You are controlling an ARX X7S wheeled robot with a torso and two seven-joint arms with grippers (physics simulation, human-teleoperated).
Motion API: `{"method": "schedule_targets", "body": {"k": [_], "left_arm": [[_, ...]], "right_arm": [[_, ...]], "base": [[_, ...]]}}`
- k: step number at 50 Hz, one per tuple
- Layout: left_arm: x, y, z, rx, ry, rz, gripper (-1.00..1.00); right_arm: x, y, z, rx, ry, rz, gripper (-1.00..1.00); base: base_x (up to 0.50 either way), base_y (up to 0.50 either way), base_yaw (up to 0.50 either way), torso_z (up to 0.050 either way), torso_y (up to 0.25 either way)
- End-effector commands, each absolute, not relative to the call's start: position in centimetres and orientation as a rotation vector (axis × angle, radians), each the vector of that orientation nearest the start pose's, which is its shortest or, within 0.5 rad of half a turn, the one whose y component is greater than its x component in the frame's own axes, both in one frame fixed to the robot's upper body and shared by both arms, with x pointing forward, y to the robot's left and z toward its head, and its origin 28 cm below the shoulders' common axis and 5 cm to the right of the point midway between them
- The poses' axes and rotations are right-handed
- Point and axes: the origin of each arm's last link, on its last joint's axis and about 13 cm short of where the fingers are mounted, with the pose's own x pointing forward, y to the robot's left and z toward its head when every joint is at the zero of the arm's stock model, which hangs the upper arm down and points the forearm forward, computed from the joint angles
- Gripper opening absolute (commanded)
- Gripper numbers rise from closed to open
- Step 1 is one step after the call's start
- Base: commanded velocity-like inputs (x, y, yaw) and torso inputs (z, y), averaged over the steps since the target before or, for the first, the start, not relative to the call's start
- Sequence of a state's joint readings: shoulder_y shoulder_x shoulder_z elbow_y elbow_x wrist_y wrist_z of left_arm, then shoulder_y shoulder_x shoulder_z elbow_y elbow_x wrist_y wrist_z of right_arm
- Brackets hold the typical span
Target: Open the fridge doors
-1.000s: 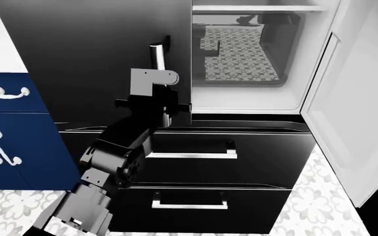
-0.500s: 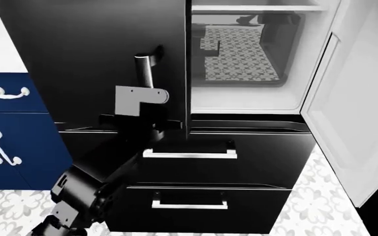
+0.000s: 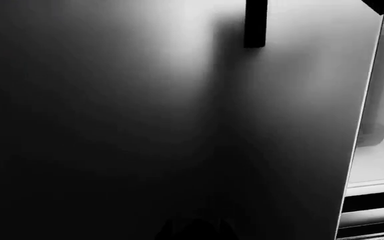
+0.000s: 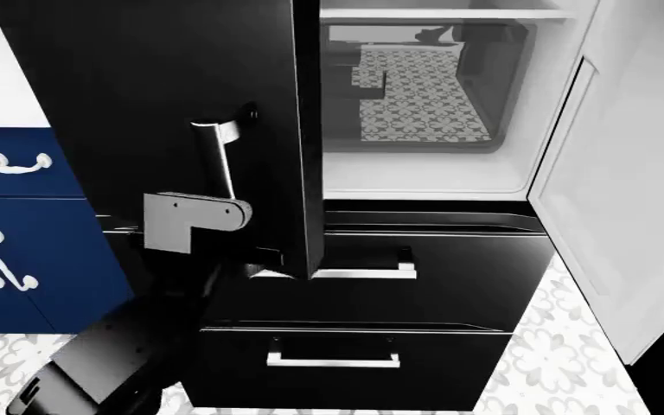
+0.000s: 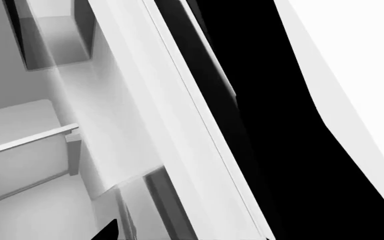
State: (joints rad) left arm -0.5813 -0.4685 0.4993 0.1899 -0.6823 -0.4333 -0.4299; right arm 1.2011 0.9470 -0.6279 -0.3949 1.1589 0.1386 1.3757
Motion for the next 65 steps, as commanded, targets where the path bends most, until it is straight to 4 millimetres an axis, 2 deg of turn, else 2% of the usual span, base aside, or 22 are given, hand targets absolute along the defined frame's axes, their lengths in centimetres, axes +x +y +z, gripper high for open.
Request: {"method": "schedule_targets", "body": {"k": [1, 5, 12, 13, 16, 20, 28, 65], "left_arm": [[26.7, 22.0, 17.1, 0.037, -0.290, -0.122, -1.00], [25.7, 22.7, 17.2, 0.019, -0.337, -0.072, -1.00], [22.3, 24.1, 18.4, -0.026, -0.505, 0.022, -1.00], [21.7, 24.3, 18.6, -0.033, -0.533, 0.031, 1.00], [20.0, 24.6, 19.0, -0.053, -0.612, 0.045, 1.00], [18.7, 24.9, 19.1, -0.082, -0.690, 0.066, 1.00], [17.6, 25.2, 19.2, -0.129, -0.823, 0.061, 1.00], [15.6, 25.8, 19.5, -0.152, -0.940, 0.106, 1.00]], "right_arm": [[29.4, -20.5, 30.6, 0.276, -0.375, -0.984, 1.00], [29.4, -20.5, 30.5, 0.275, -0.373, -0.986, 1.00], [29.4, -20.5, 30.5, 0.276, -0.373, -0.984, 1.00], [29.4, -20.5, 30.5, 0.276, -0.373, -0.985, 1.00], [29.4, -20.5, 30.5, 0.277, -0.373, -0.985, 1.00], [29.5, -20.5, 30.5, 0.278, -0.373, -0.983, 1.00], [29.6, -20.4, 30.6, 0.277, -0.372, -0.980, 1.00], [29.9, -20.2, 30.6, 0.270, -0.373, -0.976, 1.00]], "base": [[0.00, -0.01, 0.00, 0.000, 0.000], [0.00, 0.00, 0.00, 0.000, 0.000], [0.00, 0.00, 0.00, 0.000, 0.002], [0.00, 0.00, 0.00, 0.000, 0.010], [0.00, 0.00, 0.00, -0.004, 0.000], [0.00, 0.00, 0.00, 0.000, 0.000], [0.00, 0.00, 0.00, -0.001, 0.000], [0.00, 0.00, 0.00, 0.000, 0.000]]}}
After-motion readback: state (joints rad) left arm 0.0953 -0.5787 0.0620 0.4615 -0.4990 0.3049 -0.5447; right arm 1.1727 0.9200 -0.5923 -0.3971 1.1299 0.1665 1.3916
